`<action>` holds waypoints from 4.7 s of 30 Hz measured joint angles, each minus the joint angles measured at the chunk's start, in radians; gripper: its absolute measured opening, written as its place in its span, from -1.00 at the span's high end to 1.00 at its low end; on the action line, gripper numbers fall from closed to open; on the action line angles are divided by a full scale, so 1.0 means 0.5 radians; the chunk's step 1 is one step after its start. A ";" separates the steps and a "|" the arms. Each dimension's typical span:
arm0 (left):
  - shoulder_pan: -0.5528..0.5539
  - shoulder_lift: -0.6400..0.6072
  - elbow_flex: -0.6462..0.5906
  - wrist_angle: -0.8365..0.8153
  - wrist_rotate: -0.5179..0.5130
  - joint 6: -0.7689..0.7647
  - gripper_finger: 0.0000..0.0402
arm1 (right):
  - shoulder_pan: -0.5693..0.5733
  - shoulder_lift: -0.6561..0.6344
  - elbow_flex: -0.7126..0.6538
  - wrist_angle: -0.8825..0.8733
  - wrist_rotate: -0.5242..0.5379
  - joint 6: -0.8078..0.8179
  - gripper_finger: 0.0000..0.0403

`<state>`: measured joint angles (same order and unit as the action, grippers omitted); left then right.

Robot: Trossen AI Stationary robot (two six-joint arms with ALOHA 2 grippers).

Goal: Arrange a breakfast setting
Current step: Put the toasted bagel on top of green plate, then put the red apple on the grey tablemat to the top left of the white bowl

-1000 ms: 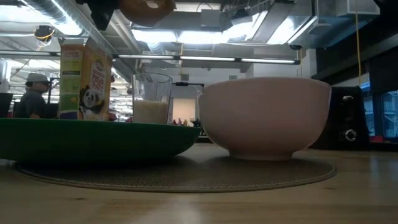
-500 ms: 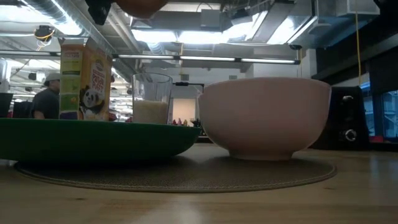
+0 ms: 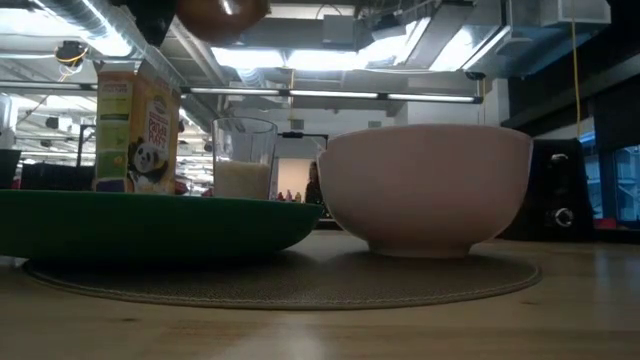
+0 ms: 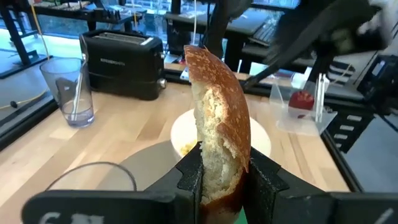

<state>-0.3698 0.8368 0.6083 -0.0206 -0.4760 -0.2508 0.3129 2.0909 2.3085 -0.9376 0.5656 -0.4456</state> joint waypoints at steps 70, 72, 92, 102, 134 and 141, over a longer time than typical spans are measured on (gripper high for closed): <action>-0.513 1.253 0.002 -0.355 -0.281 0.104 0.37 | 0.473 -0.014 -0.853 0.096 0.374 0.529 0.13; -0.513 1.254 0.001 -0.353 -0.241 0.103 0.28 | 0.473 -0.014 -0.853 0.097 0.374 0.529 0.13; -0.617 0.990 0.218 -0.486 0.031 0.094 -0.06 | 0.473 -0.014 -0.852 0.092 0.351 0.416 0.13; -0.675 0.551 0.202 -0.507 0.012 0.090 -0.06 | 0.469 -0.145 -0.851 -0.245 0.326 0.410 0.13; -0.293 0.210 0.079 -0.354 -0.284 0.067 -0.07 | 0.389 -2.034 -2.874 0.963 0.358 0.203 0.13; -0.157 0.226 0.079 -0.216 -0.216 0.114 -0.07 | 0.390 -2.237 -3.163 1.286 0.284 0.199 0.13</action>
<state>-0.4486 0.9500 0.6479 -0.1287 -0.5840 -0.1937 0.5079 0.9723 0.7269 -0.2945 0.7078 -0.3460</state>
